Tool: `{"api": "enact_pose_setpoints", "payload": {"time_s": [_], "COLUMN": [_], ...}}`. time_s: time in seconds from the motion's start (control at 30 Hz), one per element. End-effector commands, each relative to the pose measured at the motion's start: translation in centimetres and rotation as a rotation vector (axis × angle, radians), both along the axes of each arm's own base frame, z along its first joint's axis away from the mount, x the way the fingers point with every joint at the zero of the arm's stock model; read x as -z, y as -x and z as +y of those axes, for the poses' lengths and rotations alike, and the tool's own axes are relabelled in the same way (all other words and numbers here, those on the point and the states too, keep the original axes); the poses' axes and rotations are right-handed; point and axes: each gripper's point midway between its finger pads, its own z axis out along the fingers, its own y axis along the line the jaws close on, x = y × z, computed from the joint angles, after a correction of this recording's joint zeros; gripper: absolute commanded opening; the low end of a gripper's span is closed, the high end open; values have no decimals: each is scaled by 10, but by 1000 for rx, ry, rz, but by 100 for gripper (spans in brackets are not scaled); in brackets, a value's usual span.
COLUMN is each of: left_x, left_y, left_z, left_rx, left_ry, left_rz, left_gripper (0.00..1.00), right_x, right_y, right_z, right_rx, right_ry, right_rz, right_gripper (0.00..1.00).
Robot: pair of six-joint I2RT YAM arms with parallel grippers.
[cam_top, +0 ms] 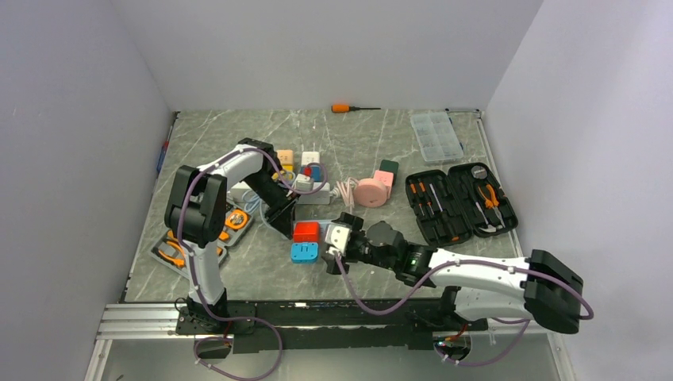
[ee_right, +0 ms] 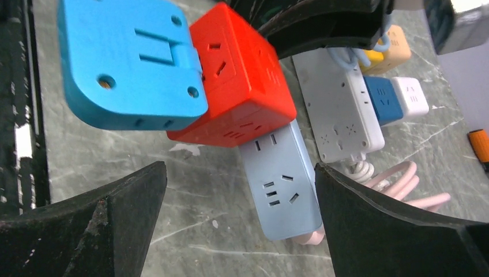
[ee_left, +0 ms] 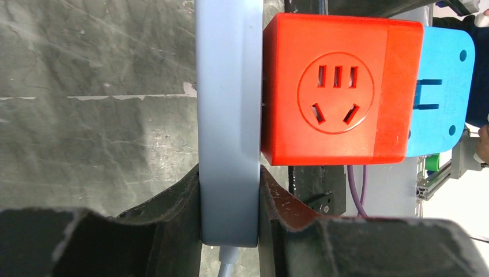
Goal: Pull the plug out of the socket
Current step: Place the plug at the center of the board, then remove the plug from the socket.
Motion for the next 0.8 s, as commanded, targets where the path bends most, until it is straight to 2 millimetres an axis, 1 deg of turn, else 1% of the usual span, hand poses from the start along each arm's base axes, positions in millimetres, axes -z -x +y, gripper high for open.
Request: {"api": "enact_pose_setpoints", "payload": {"time_s": [0.0, 0.23, 0.33, 0.43, 0.63, 0.73, 0.77], "left_x": [-42, -39, -37, -36, -36, -36, -36], "left_y": [26, 28, 31, 32, 30, 29, 29], "left_z": [-10, -10, -9, -8, -9, -9, -9], "left_rx": [-35, -33, -30, -28, -32, -32, -32], "left_ry": [108, 110, 107, 104, 99, 92, 90], "left_rz": [79, 90, 100, 105, 108, 109, 109], "left_gripper": [0, 0, 0, 0, 0, 0, 0], "right_x": [-23, -32, -37, -37, -28, -21, -20], "right_y": [-8, -8, -4, 1, 9, 9, 9], "right_z": [20, 39, 48, 57, 77, 82, 83], "right_rx": [-36, -59, -58, -84, -133, -133, -131], "right_ry": [-24, -31, -37, -43, -14, 8, 17], "right_rz": [-148, -228, -278, -290, -340, -385, -395], "right_gripper": [100, 100, 100, 100, 100, 99, 97]}}
